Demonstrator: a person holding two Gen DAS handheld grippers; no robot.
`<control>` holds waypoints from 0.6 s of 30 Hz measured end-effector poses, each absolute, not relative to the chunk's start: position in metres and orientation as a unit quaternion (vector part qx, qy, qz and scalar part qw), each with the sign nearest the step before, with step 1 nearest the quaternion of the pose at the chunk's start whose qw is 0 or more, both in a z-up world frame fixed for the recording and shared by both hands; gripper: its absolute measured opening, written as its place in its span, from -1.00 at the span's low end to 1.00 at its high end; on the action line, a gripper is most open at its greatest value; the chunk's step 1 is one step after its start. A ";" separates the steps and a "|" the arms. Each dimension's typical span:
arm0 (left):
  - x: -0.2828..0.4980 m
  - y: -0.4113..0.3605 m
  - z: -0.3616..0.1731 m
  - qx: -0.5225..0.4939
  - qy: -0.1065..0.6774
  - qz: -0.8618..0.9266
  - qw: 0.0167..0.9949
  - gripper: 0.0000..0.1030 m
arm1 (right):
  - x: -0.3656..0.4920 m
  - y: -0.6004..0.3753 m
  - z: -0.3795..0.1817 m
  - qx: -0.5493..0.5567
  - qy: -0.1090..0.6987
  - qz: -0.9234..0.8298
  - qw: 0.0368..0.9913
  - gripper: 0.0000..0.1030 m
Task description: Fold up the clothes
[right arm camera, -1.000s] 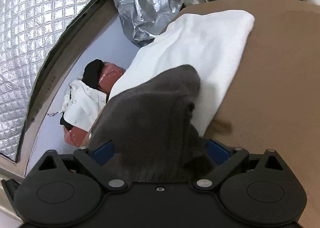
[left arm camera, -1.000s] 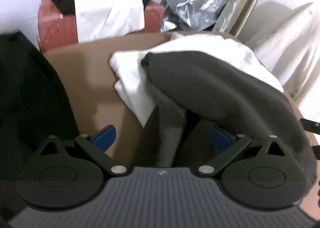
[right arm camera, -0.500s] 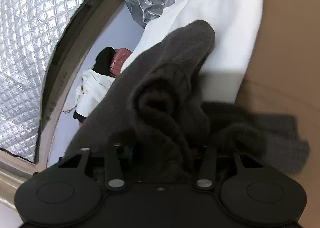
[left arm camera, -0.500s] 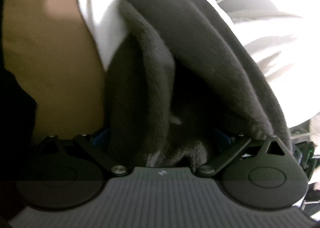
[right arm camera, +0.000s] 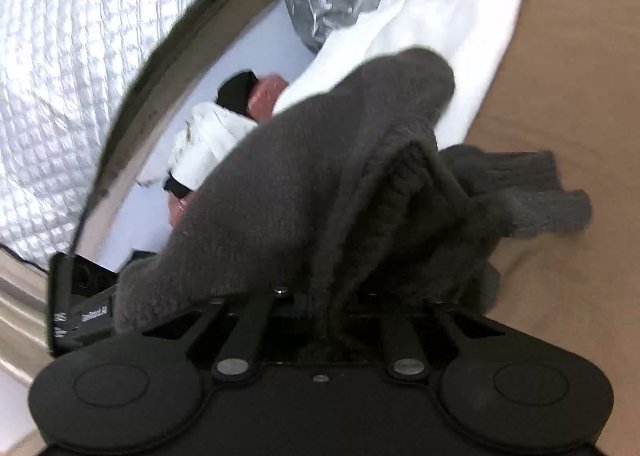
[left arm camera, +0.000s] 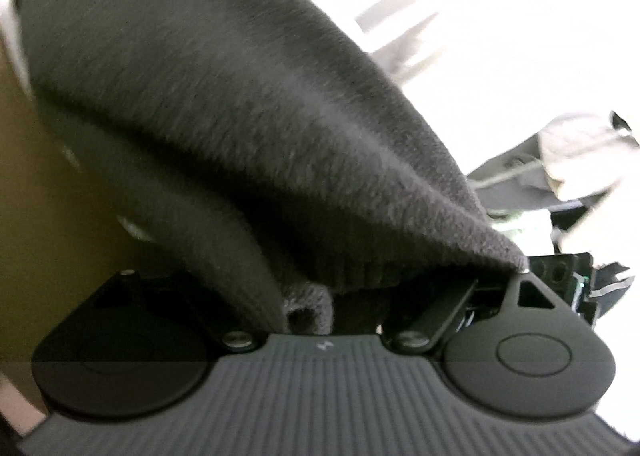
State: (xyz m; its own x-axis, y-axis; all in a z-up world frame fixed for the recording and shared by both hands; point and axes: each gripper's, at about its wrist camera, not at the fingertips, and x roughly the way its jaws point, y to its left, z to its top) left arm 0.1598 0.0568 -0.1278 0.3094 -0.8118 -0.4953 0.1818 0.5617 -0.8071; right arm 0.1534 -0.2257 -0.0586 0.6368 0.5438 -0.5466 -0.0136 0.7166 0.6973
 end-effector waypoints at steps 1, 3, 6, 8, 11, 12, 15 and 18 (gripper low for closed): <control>0.156 0.051 -0.123 -0.321 0.478 -0.350 0.739 0.59 | 0.145 -0.230 -0.053 0.337 0.388 0.165 0.842 -0.68; 0.149 0.040 -0.115 -0.313 0.472 -0.383 0.730 0.59 | 0.128 -0.237 -0.041 0.326 0.379 0.158 0.851 -0.68; 0.136 0.019 -0.101 -0.302 0.472 -0.426 0.710 0.59 | 0.090 -0.249 -0.019 0.310 0.362 0.147 0.867 -0.68; 0.123 -0.002 -0.087 -0.286 0.470 -0.451 0.703 0.59 | 0.064 -0.257 -0.002 0.298 0.356 0.131 0.876 -0.68; 0.104 -0.030 -0.063 -0.258 0.462 -0.487 0.695 0.59 | 0.023 -0.269 0.023 0.280 0.346 0.103 0.889 -0.68; 0.097 -0.037 -0.052 -0.243 0.452 -0.496 0.701 0.59 | 0.007 -0.272 0.032 0.276 0.337 0.093 0.895 -0.68; 0.081 -0.057 -0.023 -0.197 0.418 -0.524 0.716 0.59 | -0.029 -0.280 0.053 0.256 0.318 0.059 0.911 -0.69; 0.080 -0.060 -0.007 -0.190 0.400 -0.550 0.708 0.59 | -0.057 -0.290 0.071 0.257 0.293 0.031 0.921 -0.69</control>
